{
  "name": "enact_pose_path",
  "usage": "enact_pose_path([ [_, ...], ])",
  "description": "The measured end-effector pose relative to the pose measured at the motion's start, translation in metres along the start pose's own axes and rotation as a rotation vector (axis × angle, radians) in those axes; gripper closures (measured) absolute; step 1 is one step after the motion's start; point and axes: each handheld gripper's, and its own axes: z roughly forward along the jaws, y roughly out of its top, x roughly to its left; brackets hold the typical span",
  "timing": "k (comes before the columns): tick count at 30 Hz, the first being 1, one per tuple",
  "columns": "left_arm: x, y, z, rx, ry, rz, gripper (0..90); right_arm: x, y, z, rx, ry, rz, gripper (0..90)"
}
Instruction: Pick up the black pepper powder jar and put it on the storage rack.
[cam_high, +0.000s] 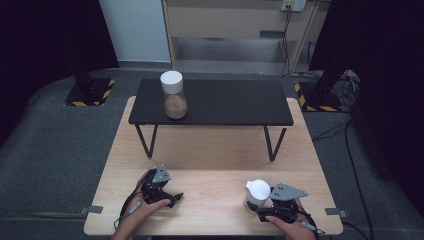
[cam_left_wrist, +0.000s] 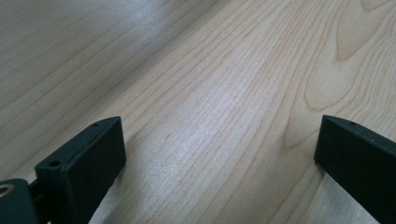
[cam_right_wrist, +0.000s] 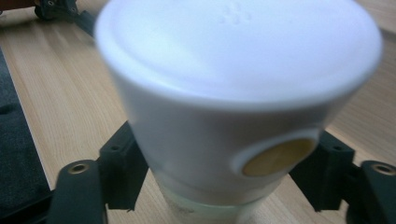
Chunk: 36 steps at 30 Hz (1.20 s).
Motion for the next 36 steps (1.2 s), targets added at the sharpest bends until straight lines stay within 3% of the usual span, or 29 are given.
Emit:
enact_pose_path([
  [10, 0.0, 0.0, 0.0, 0.0, 0.0, -0.001, 0.5, 0.004, 0.002, 0.0, 0.004, -0.017, -0.008, 31.4],
  [16, 0.0, 0.0, 0.0, 0.0, 0.002, -0.001, 0.5, 0.004, 0.005, -0.004, -0.037, -0.003, -0.005, 31.4],
  [27, -0.001, 0.0, 0.0, 0.0, 0.003, -0.002, 0.4, -0.021, 0.028, 0.003, -0.023, -0.017, -0.012, 31.4],
  [36, 0.0, 0.0, 0.0, 0.0, 0.001, -0.003, 0.3, -0.037, 0.043, 0.007, -0.035, -0.025, 0.02, 31.5],
])
